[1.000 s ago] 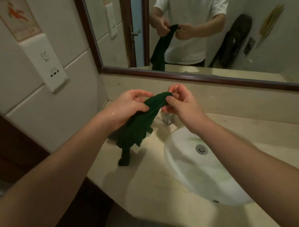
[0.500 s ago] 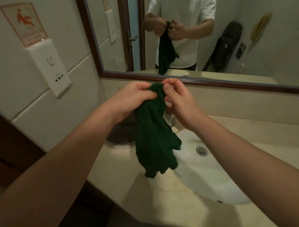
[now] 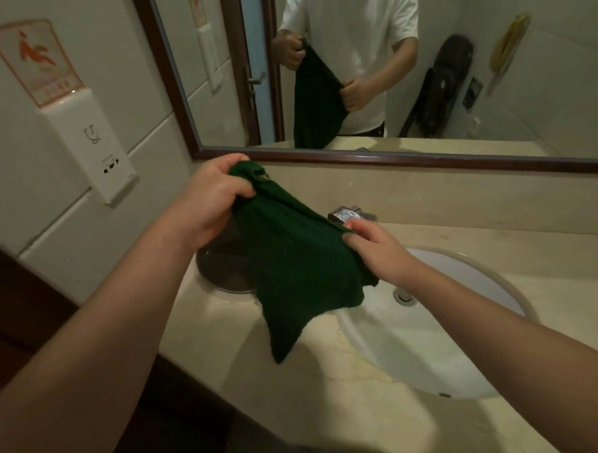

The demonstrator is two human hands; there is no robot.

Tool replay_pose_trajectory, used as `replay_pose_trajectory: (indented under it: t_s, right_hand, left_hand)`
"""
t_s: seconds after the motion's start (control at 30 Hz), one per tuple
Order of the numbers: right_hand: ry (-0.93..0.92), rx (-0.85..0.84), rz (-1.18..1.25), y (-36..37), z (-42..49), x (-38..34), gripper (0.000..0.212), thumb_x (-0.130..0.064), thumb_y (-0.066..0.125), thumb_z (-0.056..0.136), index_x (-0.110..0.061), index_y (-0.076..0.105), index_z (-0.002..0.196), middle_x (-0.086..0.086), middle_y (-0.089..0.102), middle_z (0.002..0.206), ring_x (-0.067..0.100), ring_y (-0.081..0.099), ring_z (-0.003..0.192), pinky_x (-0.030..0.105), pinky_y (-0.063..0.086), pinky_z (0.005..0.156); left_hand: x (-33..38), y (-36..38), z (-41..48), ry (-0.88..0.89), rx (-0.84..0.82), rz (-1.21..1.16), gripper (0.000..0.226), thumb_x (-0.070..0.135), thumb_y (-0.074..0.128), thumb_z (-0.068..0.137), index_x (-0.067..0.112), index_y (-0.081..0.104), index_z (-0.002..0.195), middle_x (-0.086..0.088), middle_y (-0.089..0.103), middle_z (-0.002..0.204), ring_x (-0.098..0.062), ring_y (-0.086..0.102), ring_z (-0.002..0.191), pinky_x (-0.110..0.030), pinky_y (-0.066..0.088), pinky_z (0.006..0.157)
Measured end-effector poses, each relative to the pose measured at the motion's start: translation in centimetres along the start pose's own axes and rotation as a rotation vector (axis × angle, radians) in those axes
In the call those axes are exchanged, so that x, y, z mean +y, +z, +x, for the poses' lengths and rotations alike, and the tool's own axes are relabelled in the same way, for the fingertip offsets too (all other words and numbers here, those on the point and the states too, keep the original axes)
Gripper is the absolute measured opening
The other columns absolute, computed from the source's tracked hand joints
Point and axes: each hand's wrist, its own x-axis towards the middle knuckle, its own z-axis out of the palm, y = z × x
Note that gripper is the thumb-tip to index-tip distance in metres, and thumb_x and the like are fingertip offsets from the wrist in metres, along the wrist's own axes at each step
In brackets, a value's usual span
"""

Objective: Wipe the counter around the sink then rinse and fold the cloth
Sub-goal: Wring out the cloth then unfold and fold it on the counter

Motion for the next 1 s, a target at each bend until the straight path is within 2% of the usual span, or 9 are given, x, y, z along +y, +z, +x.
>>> replay_pose_trajectory:
  t_s: [0.07,0.17,0.37,0.5,0.57,0.7,0.8,0.93,1.0]
  right_hand:
    - [-0.049,0.031,-0.096,-0.6,0.2,-0.2,0.022,-0.028,0.050,0.098,-0.008,0.059,0.096,0.028,0.063,0.092,0.038,0.063,0.080,0.051,0.053,0.071]
    - [-0.076,0.057,-0.134,-1.8,0.6,-0.7,0.021,-0.032,0.054,0.096,-0.013,0.061,0.090,0.018,0.067,0.088,0.027,0.066,0.082,0.042,0.053,0.075]
    - [-0.072,-0.076,-0.207,-3.2,1.9,-1.7,0.008,0.002,0.051,0.087,-0.004,0.056,0.087,0.014,0.054,0.077,0.020,0.053,0.070,0.037,0.046,0.063]
    - [-0.029,-0.042,-0.271,-3.6,2.4,-1.3,0.009,-0.009,0.054,0.093,-0.008,0.063,0.096,0.005,0.062,0.080,0.015,0.058,0.072,0.020,0.049,0.060]
    - [-0.029,0.017,-0.292,-3.8,2.8,-1.2,0.011,-0.018,0.058,0.094,-0.011,0.065,0.098,0.005,0.066,0.085,0.015,0.061,0.078,0.025,0.051,0.066]
    - [-0.033,0.076,-0.292,-4.2,3.9,-1.9,0.015,-0.023,0.064,0.091,-0.010,0.068,0.097,0.014,0.070,0.096,0.027,0.066,0.091,0.043,0.056,0.082]
    - [-0.089,0.143,-0.299,-4.7,4.6,-3.7,0.014,-0.020,0.066,0.090,-0.010,0.070,0.098,0.010,0.070,0.093,0.024,0.066,0.089,0.031,0.056,0.071]
    - [-0.186,0.219,-0.314,-6.3,4.2,-6.5,0.014,-0.022,0.067,0.089,-0.016,0.071,0.100,-0.002,0.067,0.088,0.010,0.062,0.081,0.025,0.053,0.072]
    - [-0.225,0.175,-0.331,-6.8,2.9,-7.0,0.011,-0.024,0.067,0.088,-0.021,0.071,0.098,-0.005,0.067,0.090,0.007,0.062,0.085,0.025,0.052,0.076]
  left_hand:
    - [-0.3,-1.1,-0.1,-0.007,0.042,-0.010,0.035,-0.018,0.047,0.077,0.015,0.056,0.076,-0.007,0.060,0.076,-0.018,0.063,0.072,-0.027,0.053,0.061]
    - [-0.8,-2.9,-0.3,0.010,0.067,0.020,0.037,-0.019,0.056,0.078,0.017,0.058,0.084,-0.001,0.067,0.080,-0.015,0.069,0.075,-0.026,0.057,0.061]
    - [-2.6,-5.6,-0.1,-0.059,0.100,0.057,0.037,-0.017,0.058,0.079,0.018,0.062,0.092,-0.002,0.066,0.091,-0.016,0.067,0.087,-0.027,0.058,0.070]
    - [-3.7,-7.6,-0.1,-0.094,0.033,0.051,0.028,-0.013,0.055,0.083,0.013,0.060,0.075,0.003,0.065,0.069,-0.010,0.065,0.072,-0.017,0.053,0.060]
    - [-4.3,-8.7,-0.1,-0.130,-0.014,0.038,0.023,-0.011,0.058,0.081,0.011,0.062,0.079,0.002,0.066,0.070,-0.011,0.065,0.074,-0.018,0.054,0.063]
    - [-5.1,-10.2,-0.5,-0.198,-0.102,-0.097,0.018,0.010,0.078,0.065,0.014,0.069,0.080,-0.002,0.068,0.078,-0.016,0.065,0.080,-0.020,0.055,0.065]
    - [-4.3,-10.8,-0.5,-0.174,-0.061,-0.220,0.043,0.032,0.094,0.047,0.015,0.068,0.077,0.000,0.066,0.073,-0.011,0.065,0.073,-0.022,0.055,0.066]
    - [-2.3,-10.2,-1.0,-0.061,0.126,-0.211,0.010,0.020,0.072,0.081,0.019,0.068,0.072,0.006,0.065,0.065,-0.006,0.061,0.066,-0.018,0.049,0.059]
    - [-2.1,-9.9,-2.5,-0.027,0.188,-0.161,0.026,0.012,0.059,0.091,0.019,0.071,0.069,0.007,0.065,0.065,-0.005,0.062,0.065,-0.017,0.049,0.057]
